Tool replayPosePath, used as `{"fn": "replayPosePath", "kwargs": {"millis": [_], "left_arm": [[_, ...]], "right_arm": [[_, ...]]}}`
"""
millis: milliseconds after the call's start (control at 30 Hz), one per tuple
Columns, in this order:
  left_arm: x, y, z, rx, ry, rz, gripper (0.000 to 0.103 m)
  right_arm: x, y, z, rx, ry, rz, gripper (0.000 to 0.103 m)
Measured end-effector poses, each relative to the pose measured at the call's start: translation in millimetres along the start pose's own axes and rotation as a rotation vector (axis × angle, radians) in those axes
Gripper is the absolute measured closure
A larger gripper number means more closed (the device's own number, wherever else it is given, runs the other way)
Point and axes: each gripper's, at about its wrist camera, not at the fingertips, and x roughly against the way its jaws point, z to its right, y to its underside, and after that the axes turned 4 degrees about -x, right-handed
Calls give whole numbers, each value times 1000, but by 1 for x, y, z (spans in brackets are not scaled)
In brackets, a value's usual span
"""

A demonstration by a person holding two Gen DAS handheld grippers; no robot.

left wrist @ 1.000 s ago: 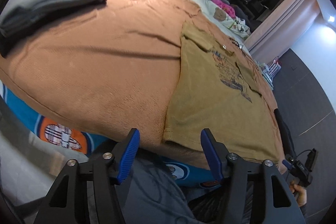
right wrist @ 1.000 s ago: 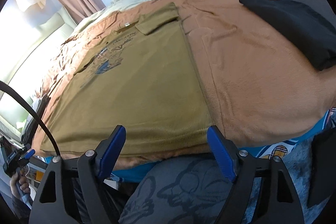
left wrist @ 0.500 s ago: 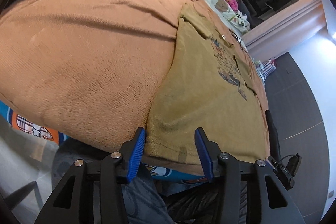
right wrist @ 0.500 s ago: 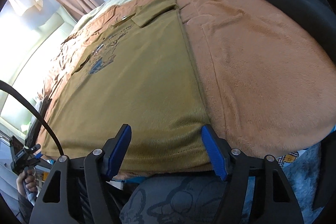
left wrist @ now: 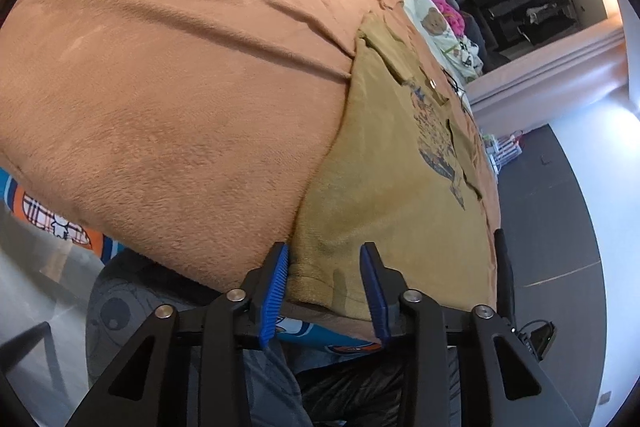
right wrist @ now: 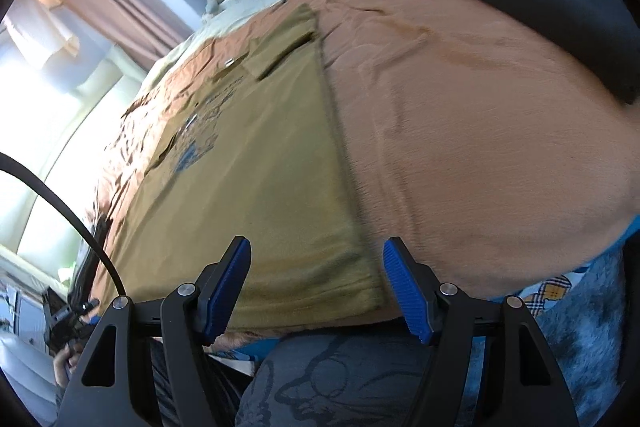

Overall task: Fold small clothes
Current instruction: 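Move both grippers down to the hem of the khaki shirt, then close both grippers on the shirt hem, then lift the hem with both grippers and fold it toward the collar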

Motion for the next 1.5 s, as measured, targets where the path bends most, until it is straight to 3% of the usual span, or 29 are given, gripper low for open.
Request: {"fn": "replayPosePath", "kwargs": {"millis": [333,467,667,700,767,900,1233,1500], "left_arm": [[4,6,-5,12,-9,6,67],[0,5,-6,32,-2,22,67],[-1,11,-4,46,-7,41,67],[-1,12,-3,49,-3,43,67],[-1,14,-5,53,3,53,68],[0,14,-14,86,-10,48,92],[23,16,-4,51,34,62,98],[19,18,0,42,23,35,97]], "right_arm": [[0,8,11,-37,-4,-42,41],[-3,2,10,-27,-40,-76,53],[-9,-3,15,-17,-46,-82,54],[-10,-5,15,-15,-43,-81,56],[-10,-2,11,10,-7,-78,77],[-12,-1,-3,33,27,-85,97],[19,3,-23,72,25,-17,100],[36,12,-3,40,8,8,101]]}}
